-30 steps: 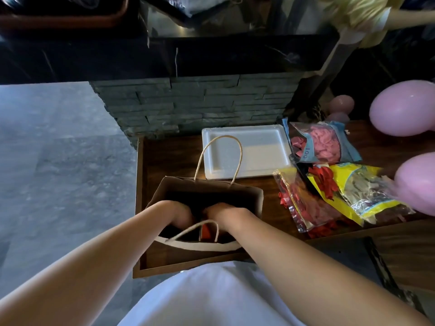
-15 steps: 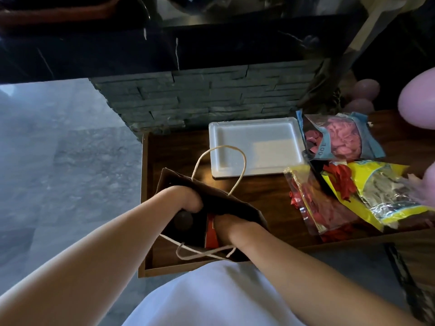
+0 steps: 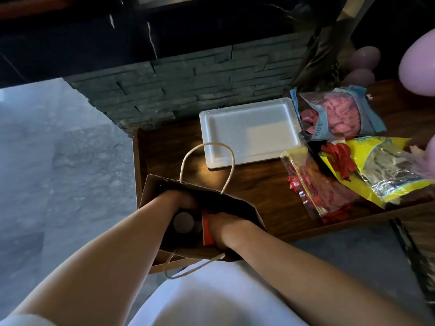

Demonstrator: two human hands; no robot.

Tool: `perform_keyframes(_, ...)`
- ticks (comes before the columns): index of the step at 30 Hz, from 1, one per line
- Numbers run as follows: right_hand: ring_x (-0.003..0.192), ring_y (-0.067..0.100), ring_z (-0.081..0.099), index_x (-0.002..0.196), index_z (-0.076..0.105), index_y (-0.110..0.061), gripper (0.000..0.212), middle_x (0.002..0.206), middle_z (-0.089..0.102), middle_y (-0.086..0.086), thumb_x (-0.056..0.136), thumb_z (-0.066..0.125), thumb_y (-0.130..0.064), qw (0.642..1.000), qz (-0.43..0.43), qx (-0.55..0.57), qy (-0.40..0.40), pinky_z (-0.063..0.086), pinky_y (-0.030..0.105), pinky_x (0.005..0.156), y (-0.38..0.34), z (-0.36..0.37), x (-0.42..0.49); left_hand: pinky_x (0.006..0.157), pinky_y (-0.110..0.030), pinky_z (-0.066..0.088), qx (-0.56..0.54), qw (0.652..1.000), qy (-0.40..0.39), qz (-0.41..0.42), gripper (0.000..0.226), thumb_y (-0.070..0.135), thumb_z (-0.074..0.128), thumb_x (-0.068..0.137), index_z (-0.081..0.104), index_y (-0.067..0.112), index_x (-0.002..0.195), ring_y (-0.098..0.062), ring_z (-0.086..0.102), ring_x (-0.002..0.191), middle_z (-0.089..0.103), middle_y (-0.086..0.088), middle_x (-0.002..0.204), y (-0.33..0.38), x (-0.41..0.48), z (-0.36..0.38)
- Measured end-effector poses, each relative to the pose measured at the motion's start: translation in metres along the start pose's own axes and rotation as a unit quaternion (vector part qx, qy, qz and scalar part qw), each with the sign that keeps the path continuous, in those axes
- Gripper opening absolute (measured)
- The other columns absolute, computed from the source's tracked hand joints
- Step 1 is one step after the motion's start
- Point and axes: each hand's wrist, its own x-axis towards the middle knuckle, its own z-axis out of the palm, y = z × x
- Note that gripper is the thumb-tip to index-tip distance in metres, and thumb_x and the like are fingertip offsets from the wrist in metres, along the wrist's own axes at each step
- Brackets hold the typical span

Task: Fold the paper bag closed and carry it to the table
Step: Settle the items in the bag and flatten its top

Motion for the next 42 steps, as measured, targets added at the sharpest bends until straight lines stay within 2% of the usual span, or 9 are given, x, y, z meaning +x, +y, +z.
perform_keyframes(5, 0.123, 0.035, 0.055, 0.143, 0.046, -0.014, 0.058, 0.138, 0.057, 0.016, 0.089, 0.065, -0.026, 0.999, -0.009, -0.043, -0.006, 0.043, 0.040, 0.100, -0.002, -0.001, 0.009, 0.082, -0.040, 0.051, -0.135, 0.987, -0.092, -0.010, 0.016, 0.001, 0.061, 0.068, 0.067, 0.008, 0.082, -0.033, 0.057, 0.082, 0.059, -0.017, 0.096, -0.008, -0.022, -0.012)
perform_keyframes(8, 0.127, 0.034, 0.052, 0.146, 0.041, -0.016, 0.068, 0.142, 0.053, 0.014, 0.086, 0.071, -0.028, 0.999, -0.007, -0.040, -0.002, 0.041, 0.040, 0.105, -0.002, 0.003, 0.014, 0.094, -0.049, 0.046, -0.199, 0.971, -0.135, -0.022, 0.020, -0.009, 0.052, 0.067, 0.065, 0.003, 0.078, -0.039, 0.054, 0.096, 0.055, -0.021, 0.102, -0.018, -0.018, -0.015)
perform_keyframes(12, 0.133, 0.035, 0.044, 0.150, 0.034, -0.016, 0.061, 0.148, 0.046, 0.015, 0.095, 0.059, -0.026, 0.999, 0.018, 0.002, 0.034, 0.034, 0.043, 0.111, 0.002, 0.007, 0.017, 0.091, -0.053, 0.049, -0.156, 0.983, -0.094, -0.019, 0.022, -0.014, 0.055, 0.071, 0.068, 0.000, 0.081, -0.043, 0.053, 0.099, 0.055, -0.021, 0.100, -0.026, -0.021, -0.021)
perform_keyframes(15, 0.128, 0.036, 0.047, 0.146, 0.040, -0.018, 0.051, 0.143, 0.050, 0.015, 0.098, 0.054, -0.027, 0.997, 0.023, 0.043, 0.053, 0.035, 0.043, 0.107, 0.005, 0.010, 0.017, 0.090, -0.053, 0.051, -0.162, 0.985, -0.064, -0.018, 0.037, -0.007, 0.059, 0.077, 0.063, 0.011, 0.109, -0.045, 0.055, 0.106, 0.056, -0.024, 0.114, -0.028, -0.025, -0.021)
perform_keyframes(24, 0.126, 0.034, 0.049, 0.145, 0.040, -0.018, 0.050, 0.142, 0.050, 0.013, 0.097, 0.055, -0.022, 0.998, 0.024, -0.008, 0.051, 0.039, 0.040, 0.106, 0.004, 0.009, 0.007, 0.088, -0.044, 0.054, -0.184, 0.982, -0.019, -0.030, 0.026, 0.031, 0.067, 0.086, 0.057, 0.008, 0.096, -0.038, 0.063, 0.100, 0.063, -0.019, 0.107, -0.035, -0.039, -0.009)
perform_keyframes(31, 0.103, 0.028, 0.063, 0.122, 0.062, -0.013, 0.029, 0.115, 0.067, 0.011, 0.093, 0.056, -0.012, 0.991, -0.092, -0.058, 0.079, 0.051, 0.032, 0.091, -0.007, -0.021, -0.063, 0.098, -0.042, 0.050, -0.075, 0.986, 0.098, 0.110, 0.027, 0.018, 0.048, 0.098, 0.059, 0.006, 0.119, -0.033, 0.063, 0.107, 0.064, -0.018, 0.118, -0.023, -0.085, -0.005)
perform_keyframes(35, 0.116, 0.003, 0.061, 0.133, 0.056, -0.036, 0.042, 0.125, 0.064, -0.020, 0.092, 0.061, -0.026, 0.956, -0.195, 0.187, 0.111, 0.050, 0.019, 0.095, 0.028, -0.036, -0.130, 0.078, -0.027, 0.058, -0.164, 0.933, 0.154, 0.283, 0.026, 0.001, 0.049, 0.095, 0.070, 0.013, 0.103, -0.024, 0.069, 0.096, 0.070, -0.009, 0.106, -0.051, -0.141, -0.020)
perform_keyframes(38, 0.109, 0.013, 0.068, 0.123, 0.067, -0.031, 0.044, 0.119, 0.072, -0.003, 0.080, 0.076, -0.032, 0.887, -0.250, 0.365, 0.136, 0.054, 0.021, 0.089, 0.068, -0.041, -0.180, 0.076, -0.029, 0.060, -0.280, 0.841, 0.183, 0.426, 0.026, 0.000, 0.058, 0.085, 0.076, 0.018, 0.092, -0.020, 0.074, 0.091, 0.076, -0.004, 0.101, -0.100, -0.179, -0.032)
perform_keyframes(42, 0.095, 0.019, 0.073, 0.109, 0.073, -0.029, 0.044, 0.107, 0.076, 0.004, 0.071, 0.083, -0.007, 0.887, -0.132, 0.392, 0.206, 0.058, 0.024, 0.080, 0.119, -0.018, -0.168, 0.084, -0.035, 0.054, -0.328, 0.829, 0.280, 0.357, 0.031, -0.003, 0.066, 0.078, 0.071, 0.023, 0.095, -0.018, 0.072, 0.094, 0.075, -0.001, 0.102, -0.147, -0.137, -0.024)
